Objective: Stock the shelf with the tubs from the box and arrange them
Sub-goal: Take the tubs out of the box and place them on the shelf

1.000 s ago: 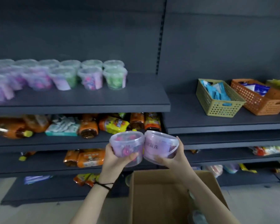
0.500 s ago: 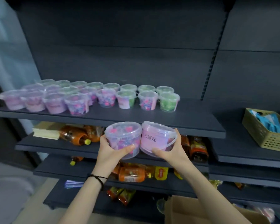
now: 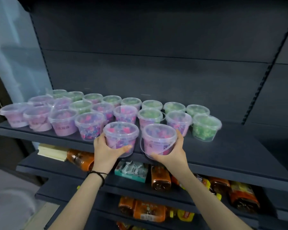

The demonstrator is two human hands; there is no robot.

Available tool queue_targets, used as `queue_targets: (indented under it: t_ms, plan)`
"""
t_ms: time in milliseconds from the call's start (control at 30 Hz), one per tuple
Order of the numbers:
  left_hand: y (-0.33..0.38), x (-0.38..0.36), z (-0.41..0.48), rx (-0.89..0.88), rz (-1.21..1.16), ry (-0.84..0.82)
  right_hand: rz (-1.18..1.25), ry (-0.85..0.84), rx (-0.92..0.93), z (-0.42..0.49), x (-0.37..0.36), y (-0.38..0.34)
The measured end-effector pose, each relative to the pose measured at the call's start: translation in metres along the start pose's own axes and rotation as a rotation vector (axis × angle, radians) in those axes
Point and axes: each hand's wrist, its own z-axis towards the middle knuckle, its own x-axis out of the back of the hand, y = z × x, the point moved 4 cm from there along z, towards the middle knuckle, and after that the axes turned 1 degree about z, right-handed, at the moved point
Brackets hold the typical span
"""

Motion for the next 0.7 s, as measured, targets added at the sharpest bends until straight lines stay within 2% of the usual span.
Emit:
queue_targets:
  t_ms: [333,433,600,700]
  plan:
    - [-0.042,-0.012,0.048,0.079,-0.084,0.003,-0.092,0.008,-0.012,0.042,-0.044,0.013]
    - [-0.045,-0.012,0.058,0.085,-0.04,-0.001,-0.188,0.014,-0.016,0.047,-0.052,0.014]
    - [-0.042,-0.009,0.066,0.044,0.1,-0.022,-0.183,0.039,-0.054,0.05,-0.057,0.016]
    - [-0.044,-0.006,0.064,0.047,0.107,-0.059,-0.177,0.034,-0.054,0.046,-0.057,0.011]
